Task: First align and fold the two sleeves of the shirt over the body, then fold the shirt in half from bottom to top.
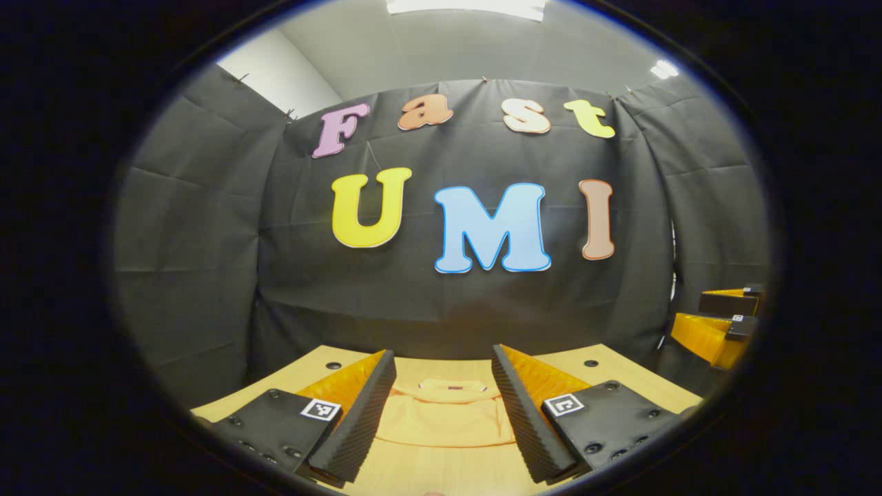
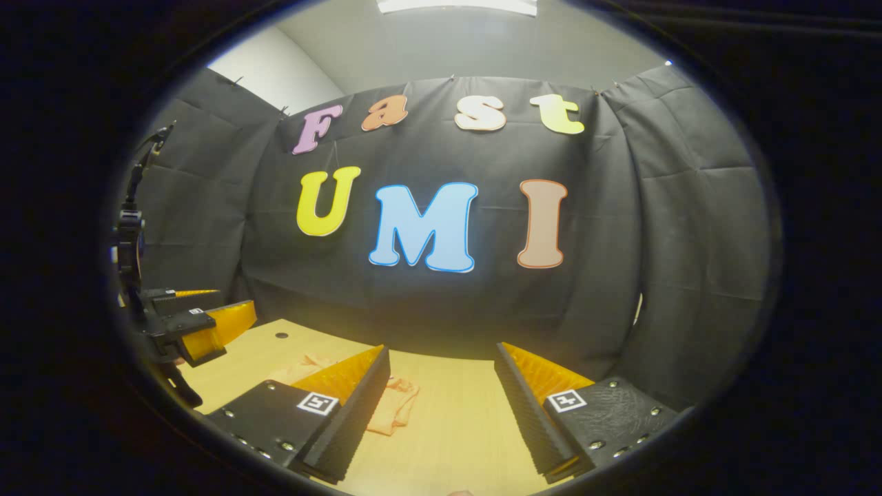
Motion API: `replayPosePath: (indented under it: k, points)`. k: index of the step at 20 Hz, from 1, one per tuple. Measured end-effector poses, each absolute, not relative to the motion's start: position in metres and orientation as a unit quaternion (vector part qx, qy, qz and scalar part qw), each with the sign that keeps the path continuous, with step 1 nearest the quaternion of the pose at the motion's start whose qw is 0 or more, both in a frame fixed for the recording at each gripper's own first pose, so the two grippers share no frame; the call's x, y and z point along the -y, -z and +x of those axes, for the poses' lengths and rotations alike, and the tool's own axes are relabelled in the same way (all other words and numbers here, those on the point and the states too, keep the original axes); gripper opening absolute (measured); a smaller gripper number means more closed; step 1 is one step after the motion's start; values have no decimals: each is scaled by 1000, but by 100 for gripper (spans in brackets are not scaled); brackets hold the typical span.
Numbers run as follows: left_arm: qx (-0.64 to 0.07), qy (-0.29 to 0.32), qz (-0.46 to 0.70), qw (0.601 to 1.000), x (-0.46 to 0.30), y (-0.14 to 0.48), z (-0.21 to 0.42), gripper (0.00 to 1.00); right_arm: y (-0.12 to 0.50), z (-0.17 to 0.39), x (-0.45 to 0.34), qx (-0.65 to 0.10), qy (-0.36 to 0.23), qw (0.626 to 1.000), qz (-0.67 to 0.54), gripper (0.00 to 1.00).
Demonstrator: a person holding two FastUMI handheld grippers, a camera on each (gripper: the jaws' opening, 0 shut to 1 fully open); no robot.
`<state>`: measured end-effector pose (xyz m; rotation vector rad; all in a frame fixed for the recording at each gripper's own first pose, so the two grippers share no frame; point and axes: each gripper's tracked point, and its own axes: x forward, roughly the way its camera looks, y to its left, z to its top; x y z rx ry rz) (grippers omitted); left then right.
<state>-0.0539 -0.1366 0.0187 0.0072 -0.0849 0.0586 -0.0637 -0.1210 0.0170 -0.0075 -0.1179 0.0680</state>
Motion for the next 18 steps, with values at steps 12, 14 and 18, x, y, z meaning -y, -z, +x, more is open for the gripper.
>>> replayPosePath:
  k: [12,14,18]
  points:
    - [41,-29,1,999,178,-14,-52,93,-18,-63,154,67,-36,997,5,93]
    - [40,-25,2,999,183,-14,-49,93,-16,-61,157,65,-33,997,10,93]
    - [38,-22,-3,999,184,-13,-43,93,-20,-58,159,69,-29,997,3,94]
